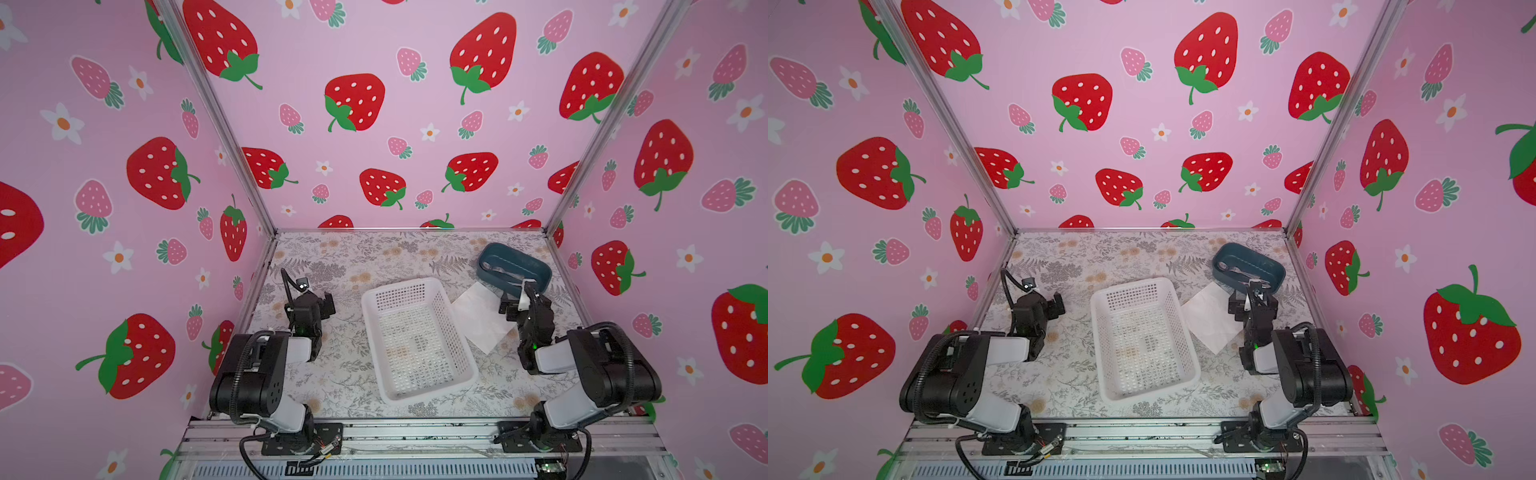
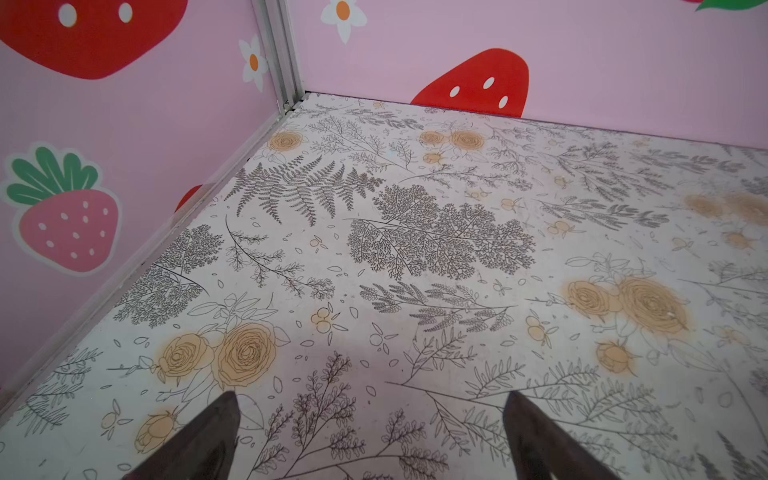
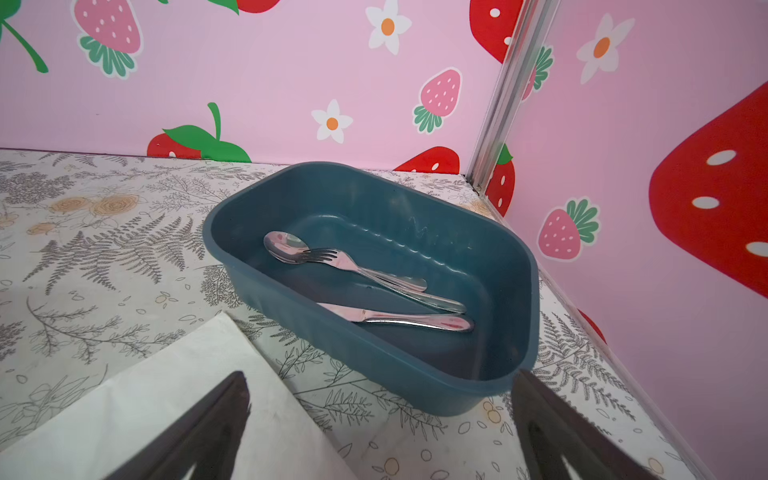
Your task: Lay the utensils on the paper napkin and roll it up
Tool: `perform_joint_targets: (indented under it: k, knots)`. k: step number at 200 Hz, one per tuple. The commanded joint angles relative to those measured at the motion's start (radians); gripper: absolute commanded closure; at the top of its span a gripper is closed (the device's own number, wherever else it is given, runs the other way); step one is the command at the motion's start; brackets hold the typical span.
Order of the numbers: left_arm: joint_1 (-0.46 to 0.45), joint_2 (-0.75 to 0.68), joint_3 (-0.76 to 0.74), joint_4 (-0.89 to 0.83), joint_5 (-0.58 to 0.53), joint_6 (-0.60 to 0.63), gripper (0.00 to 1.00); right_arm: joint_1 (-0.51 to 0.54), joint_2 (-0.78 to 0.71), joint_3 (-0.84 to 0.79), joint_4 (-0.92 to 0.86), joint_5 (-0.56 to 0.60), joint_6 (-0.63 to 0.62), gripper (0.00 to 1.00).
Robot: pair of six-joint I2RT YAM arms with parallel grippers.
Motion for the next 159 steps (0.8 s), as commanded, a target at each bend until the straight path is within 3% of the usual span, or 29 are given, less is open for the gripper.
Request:
perform_joint_targets:
  k: [1, 159]
  knots:
    - [-0.003, 0.004, 0.024, 0.007, -0.014, 0.011, 0.01, -0.004, 0.000, 0.013, 0.010, -0.004, -0.014, 0.00]
    - [-0.004, 0.002, 0.023, 0.008, -0.013, 0.011, 0.01, -0.007, 0.000, 0.016, 0.005, -0.011, -0.012, 0.00]
